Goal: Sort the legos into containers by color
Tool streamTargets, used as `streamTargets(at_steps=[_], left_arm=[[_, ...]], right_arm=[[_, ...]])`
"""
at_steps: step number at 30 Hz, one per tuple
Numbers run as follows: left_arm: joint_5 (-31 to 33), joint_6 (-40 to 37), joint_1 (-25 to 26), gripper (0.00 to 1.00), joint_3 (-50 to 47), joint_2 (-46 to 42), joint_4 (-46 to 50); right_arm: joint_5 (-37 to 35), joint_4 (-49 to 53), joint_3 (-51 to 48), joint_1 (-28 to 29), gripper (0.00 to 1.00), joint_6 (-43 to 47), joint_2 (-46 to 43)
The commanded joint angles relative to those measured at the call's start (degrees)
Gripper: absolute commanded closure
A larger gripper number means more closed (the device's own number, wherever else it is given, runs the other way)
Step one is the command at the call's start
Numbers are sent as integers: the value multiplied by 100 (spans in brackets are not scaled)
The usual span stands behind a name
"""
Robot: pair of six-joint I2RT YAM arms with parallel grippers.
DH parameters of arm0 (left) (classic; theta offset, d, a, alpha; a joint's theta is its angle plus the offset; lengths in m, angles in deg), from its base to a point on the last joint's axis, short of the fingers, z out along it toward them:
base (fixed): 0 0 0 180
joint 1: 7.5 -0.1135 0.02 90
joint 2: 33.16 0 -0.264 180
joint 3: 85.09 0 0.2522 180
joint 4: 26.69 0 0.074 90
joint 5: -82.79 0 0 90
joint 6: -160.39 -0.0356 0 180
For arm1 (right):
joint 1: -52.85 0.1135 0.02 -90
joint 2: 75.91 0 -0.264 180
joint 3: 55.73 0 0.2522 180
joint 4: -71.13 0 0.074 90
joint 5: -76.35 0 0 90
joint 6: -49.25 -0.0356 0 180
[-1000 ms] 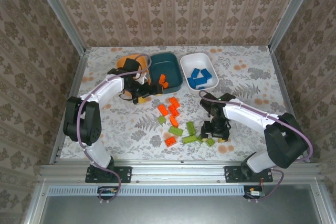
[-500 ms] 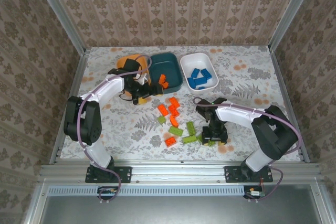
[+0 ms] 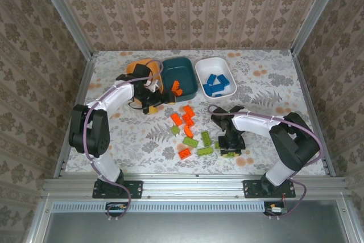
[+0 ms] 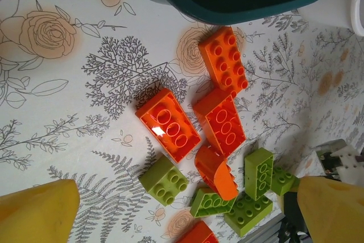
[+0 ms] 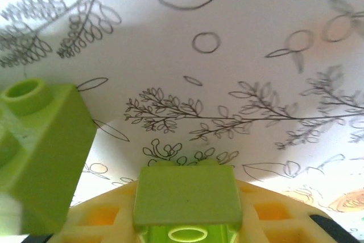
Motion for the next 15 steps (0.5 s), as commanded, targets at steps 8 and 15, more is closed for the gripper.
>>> streamTargets(at_steps=[8,15], left_arm=[[39,-56,-89,0,-324,-555,40],[133,-35,-143,0,-564,-939,114]], right_arm=[[286,188,2437,-1223,69,64,70],[692,76,4800,-1814,70,29,2283]])
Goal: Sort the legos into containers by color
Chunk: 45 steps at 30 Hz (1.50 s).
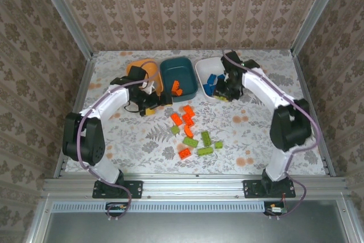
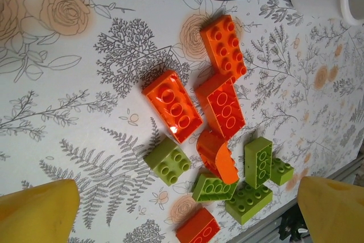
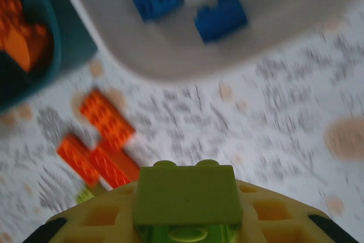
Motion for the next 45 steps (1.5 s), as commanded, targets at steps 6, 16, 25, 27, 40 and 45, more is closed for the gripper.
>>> streamTargets(at_steps=[6,16,25,27,40,45], left_arm=[[144,-34,-131,0,-287,-578,213],[74,-94,-186,0,-96,-373,117],[-140,-114,-126,0,245,115,31],[-123,-113,-117,0,308,112,87],[95,-97,-314,0,-164,-437,319],[108,-167,-430,0,-104,-436,460]], right_arm=[[-27,521,1910,-181,56,295,1863],[-303,679,1498,-188,42,569,792],[-461,445,622,-209,46,896,296],[-514,675,1067,-205,47,1032,851],[-719,1235,2831,-175,48,1451,2535],[-625,1313,3156,-166,56,1428,2891]])
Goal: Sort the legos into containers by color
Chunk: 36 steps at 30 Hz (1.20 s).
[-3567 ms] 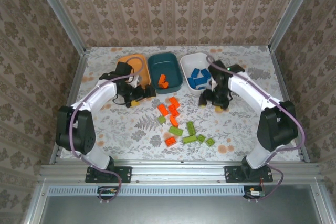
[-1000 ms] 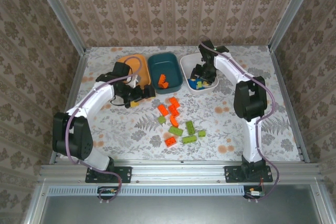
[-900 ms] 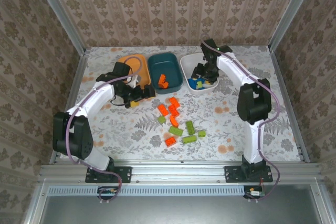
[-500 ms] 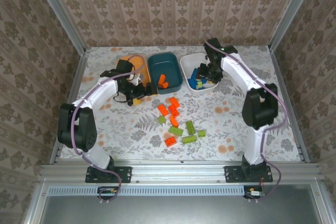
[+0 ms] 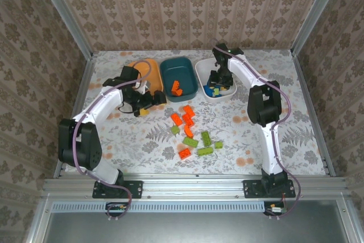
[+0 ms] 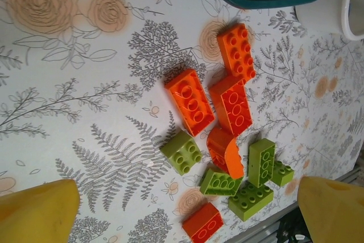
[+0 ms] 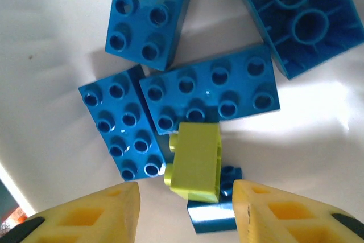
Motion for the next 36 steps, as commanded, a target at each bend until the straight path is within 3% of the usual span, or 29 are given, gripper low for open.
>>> streamTargets(at_steps=[1,8,13,19,22,27,31,36], left_arm=[[49,-171,-104,0,-16,-153,239],[23,-186,-203,0,-117,-161,230],[1,-195,-222,0,-99,-122,218],[73,-209,-291,0,12,-234,300],[381,-199,-368,0,137,-543,421],[987,-53,-628,0,152,-1335,464],[1174,16,-731,0,143,-1838,404],[1135,-80,-782,0,88,-2144,435]], right_arm=[[-45,356,262,25,56,61,287],[-20,412,341,21,57,17,439],[-125,431,343,29,76,-25,404],[-211,311,190,40,80,-79,-317],[263,-152,-44,95,80,-407,-898],[1981,-1900,-578,396,80,-1649,-1173],[2848,-2667,-38,907,80,-2303,-410],[3260,-2604,1729,1500,79,-2619,872]])
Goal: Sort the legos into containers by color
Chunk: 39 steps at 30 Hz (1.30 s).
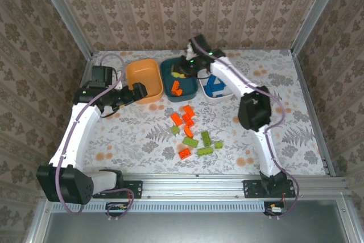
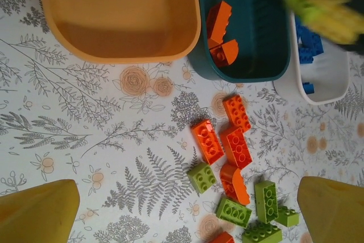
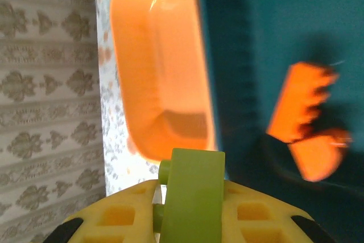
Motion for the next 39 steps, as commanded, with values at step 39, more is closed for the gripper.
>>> streamTargets(at_steps=[39], left_arm=[[-106,238,1135,0,304,1476,-593]], right_arm=[[-1868,2209,-6087,507,41,1227,-4069]])
